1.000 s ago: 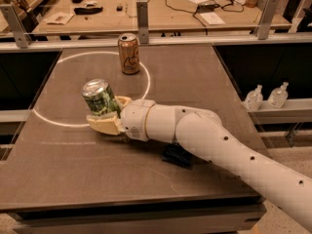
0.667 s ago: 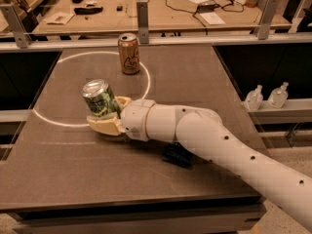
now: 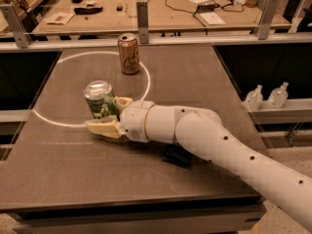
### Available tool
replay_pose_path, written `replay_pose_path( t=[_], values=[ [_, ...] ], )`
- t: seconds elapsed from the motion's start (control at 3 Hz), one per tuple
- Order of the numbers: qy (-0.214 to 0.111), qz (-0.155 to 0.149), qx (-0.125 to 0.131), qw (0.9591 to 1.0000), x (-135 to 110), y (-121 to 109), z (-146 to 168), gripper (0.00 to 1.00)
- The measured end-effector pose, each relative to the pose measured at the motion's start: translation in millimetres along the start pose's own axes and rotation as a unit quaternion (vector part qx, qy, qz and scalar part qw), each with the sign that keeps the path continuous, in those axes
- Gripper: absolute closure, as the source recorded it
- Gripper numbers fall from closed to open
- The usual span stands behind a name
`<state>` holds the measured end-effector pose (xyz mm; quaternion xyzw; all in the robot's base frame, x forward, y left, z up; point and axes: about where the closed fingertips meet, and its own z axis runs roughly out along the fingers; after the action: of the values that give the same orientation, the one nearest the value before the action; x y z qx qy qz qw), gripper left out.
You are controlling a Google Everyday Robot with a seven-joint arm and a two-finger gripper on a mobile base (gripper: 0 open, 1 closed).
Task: Knock green can over
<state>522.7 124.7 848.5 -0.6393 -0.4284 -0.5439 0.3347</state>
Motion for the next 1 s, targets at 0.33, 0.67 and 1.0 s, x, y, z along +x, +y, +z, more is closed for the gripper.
replay_pose_path(
  t=[0.33, 0.67, 1.0],
  values=[
    [-0.002, -0.001, 0.0, 1.0, -0.3, 0.3, -1.5, 0.0],
    [-0.005, -0.001, -0.004, 1.0, 4.8, 7.1, -12.8, 0.0],
    [-0.003, 0.004, -0.006, 1.0, 7.5, 17.3, -27.8, 0.0]
  ],
)
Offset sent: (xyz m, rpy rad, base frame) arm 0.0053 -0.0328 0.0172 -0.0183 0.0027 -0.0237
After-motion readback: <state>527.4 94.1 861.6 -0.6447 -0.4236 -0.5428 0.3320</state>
